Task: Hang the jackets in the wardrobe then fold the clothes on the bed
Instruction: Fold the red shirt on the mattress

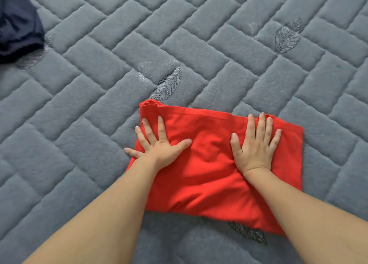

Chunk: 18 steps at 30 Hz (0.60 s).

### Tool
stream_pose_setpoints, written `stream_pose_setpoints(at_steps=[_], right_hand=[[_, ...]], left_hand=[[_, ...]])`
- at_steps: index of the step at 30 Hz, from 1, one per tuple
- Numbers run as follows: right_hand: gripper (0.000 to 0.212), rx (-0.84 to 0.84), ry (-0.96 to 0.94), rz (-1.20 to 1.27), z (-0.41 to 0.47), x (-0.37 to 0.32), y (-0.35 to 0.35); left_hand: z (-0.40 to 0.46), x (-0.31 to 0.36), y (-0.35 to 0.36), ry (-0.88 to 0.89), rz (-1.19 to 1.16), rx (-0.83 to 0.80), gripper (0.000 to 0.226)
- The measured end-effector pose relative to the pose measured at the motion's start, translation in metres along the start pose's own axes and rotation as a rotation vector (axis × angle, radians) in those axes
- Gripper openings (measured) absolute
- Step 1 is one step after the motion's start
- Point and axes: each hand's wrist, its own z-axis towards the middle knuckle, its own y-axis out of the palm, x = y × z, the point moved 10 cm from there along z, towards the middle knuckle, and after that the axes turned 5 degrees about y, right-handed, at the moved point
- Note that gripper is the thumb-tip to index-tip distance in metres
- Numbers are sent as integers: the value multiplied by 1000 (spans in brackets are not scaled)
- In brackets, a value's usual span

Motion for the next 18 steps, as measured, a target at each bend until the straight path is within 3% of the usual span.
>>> stream_pose_setpoints(at_steps=[2, 6, 10, 14, 16, 18], right_hand=[[84, -70, -126, 70, 6, -37, -5], [80, -278, -447, 50, 18, -164, 6], [66, -443, -513, -15, 16, -242, 27], [44, -443, -430, 31, -1, -253, 31], [41, -404, -427, 50, -16, -258, 24], [39, -431, -406, 136, -32, -270, 15]], left_hand=[[-10, -2, -11, 56, -34, 42, 113], [-63, -52, -44, 44, -401, 381, 90], [-96, -85, -5, -81, -743, 145, 39], [-106, -79, 25, -144, -1103, 18, 5], [-118, -85, 32, -183, -1287, -53, 10], [-133, -107, 20, -204, -1316, -72, 10]])
